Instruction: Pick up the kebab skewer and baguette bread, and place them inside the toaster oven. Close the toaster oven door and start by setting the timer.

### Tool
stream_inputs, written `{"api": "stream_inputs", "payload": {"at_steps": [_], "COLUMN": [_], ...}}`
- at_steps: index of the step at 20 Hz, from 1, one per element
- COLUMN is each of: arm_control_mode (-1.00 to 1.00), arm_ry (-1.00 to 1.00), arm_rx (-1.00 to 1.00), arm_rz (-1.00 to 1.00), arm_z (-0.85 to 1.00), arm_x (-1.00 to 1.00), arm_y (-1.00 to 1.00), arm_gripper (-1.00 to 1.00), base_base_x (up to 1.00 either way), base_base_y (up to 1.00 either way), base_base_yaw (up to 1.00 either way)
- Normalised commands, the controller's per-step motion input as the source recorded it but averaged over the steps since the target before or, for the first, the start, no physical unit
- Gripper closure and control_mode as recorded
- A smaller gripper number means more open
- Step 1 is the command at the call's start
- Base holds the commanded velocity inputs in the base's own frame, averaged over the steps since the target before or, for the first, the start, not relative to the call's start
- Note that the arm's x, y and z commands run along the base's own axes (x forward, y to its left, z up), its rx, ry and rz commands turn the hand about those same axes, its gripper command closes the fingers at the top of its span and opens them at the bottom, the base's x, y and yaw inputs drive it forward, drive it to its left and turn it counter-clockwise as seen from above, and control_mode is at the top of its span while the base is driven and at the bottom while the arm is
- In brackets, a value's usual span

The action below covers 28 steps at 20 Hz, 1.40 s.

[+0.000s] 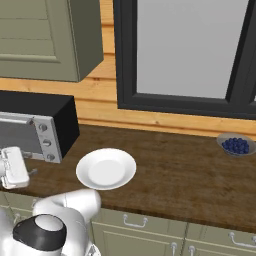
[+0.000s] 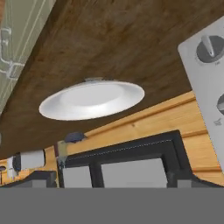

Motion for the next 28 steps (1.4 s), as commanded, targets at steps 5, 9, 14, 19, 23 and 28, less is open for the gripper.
{"api": "stream_inputs", "payload": {"at_steps": [5, 9, 14, 19, 23, 28], "arm_control_mode": [-1.0, -1.0, -1.0, -1.0, -1.0, -1.0], "arm_ry": [0.09, 0.1, 0.03, 0.02, 0.0, 0.0], "arm_rx": [0.0, 0.0, 0.0, -0.03, -0.02, -0.01], "arm_rz": [0.26, 0.18, 0.08, 0.04, 0.03, 0.01], "arm_z": [0.0, 0.0, 0.0, -0.06, -0.04, -0.02], "arm_x": [0.03, 0.24, 0.2, 0.01, 0.0, 0.06], "arm_y": [0.0, 0.0, 0.01, 0.14, 0.25, 0.21], "arm_gripper": [-1.0, -1.0, -1.0, -1.0, -1.0, -1.0], "base_base_x": [0.0, 0.0, 0.0, 0.0, 0.0, 0.0], "base_base_y": [0.0, 0.0, 0.0, 0.0, 0.0, 0.0], "base_base_yaw": [0.0, 0.0, 0.0, 0.0, 0.0, 0.0]}}
